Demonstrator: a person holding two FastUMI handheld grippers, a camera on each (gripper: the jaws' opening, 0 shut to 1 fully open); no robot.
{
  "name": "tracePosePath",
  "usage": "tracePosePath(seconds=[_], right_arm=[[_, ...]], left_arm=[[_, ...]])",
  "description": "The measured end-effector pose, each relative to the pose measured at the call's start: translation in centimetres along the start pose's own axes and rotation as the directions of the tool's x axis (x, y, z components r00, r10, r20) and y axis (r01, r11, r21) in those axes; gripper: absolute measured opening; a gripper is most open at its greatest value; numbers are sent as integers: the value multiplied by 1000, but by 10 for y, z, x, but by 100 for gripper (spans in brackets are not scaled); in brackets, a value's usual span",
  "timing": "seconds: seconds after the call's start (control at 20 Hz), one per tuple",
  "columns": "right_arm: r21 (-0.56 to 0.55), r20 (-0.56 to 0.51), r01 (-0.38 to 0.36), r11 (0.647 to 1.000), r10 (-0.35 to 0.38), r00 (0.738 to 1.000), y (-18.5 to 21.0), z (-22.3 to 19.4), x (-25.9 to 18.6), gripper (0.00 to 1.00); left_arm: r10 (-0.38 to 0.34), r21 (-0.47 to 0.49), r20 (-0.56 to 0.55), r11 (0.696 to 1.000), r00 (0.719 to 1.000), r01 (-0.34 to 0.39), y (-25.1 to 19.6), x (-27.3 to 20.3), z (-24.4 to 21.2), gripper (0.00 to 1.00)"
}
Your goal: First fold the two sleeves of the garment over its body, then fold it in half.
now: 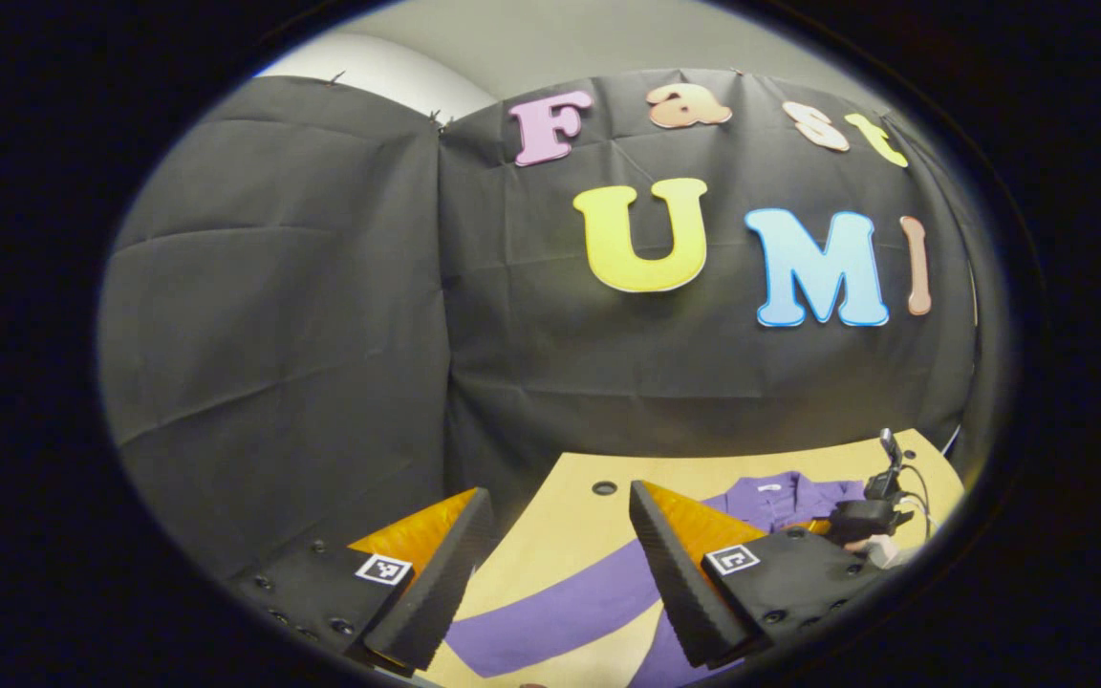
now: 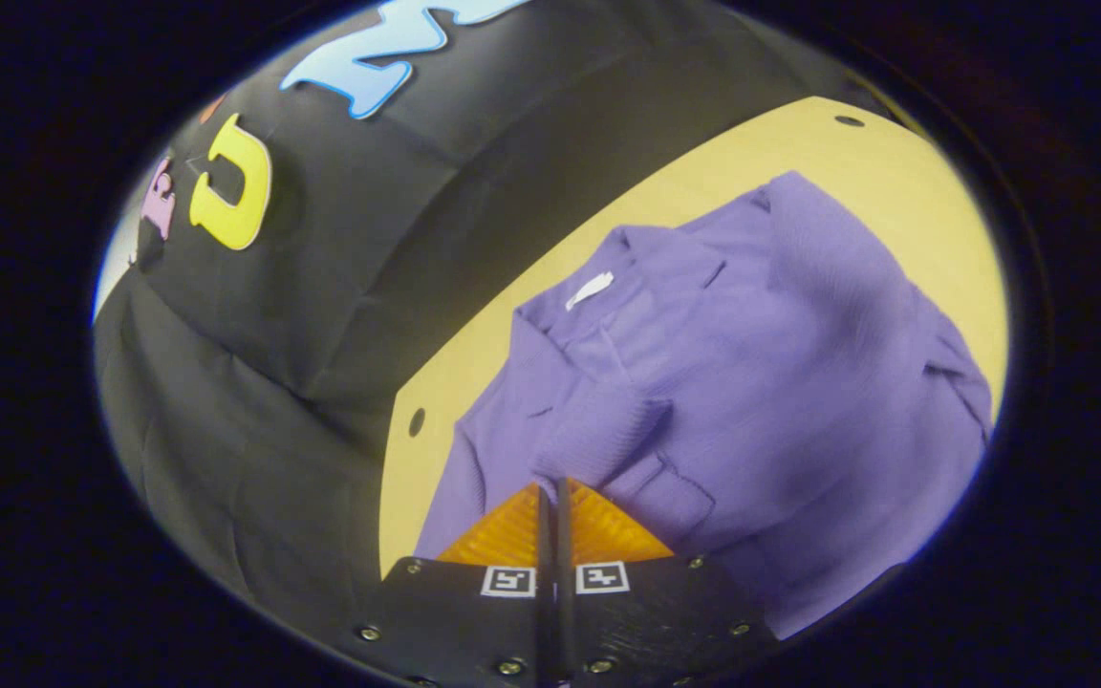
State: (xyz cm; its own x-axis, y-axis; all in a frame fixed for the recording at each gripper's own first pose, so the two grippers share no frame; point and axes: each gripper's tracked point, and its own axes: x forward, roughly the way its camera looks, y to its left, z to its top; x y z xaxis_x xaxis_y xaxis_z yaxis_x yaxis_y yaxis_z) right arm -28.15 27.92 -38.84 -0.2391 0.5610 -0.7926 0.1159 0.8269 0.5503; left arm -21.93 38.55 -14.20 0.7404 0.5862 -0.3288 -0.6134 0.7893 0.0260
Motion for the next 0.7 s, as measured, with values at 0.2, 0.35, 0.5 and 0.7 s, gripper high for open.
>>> tracePosePath(seconds=[0.2, 0.35, 0.5, 0.7], right_arm=[[27, -32, -47, 999, 48, 998, 13, -19, 18, 1], [33, -65, -73, 997, 75, 995, 24, -34, 30, 1], [35, -114, -84, 996, 87, 990, 29, -54, 41, 1], [-54, -107, -47, 997, 41, 993, 22, -66, 45, 2]], left_arm=[[28, -1, -28, 1000, 999, -28, 16, 1, -13, 100], [45, -10, -45, 999, 998, -46, 25, -5, -21, 100], [59, -20, -64, 998, 996, -61, 30, -4, -25, 100], [70, -25, -76, 997, 995, -72, 30, -2, -28, 96]])
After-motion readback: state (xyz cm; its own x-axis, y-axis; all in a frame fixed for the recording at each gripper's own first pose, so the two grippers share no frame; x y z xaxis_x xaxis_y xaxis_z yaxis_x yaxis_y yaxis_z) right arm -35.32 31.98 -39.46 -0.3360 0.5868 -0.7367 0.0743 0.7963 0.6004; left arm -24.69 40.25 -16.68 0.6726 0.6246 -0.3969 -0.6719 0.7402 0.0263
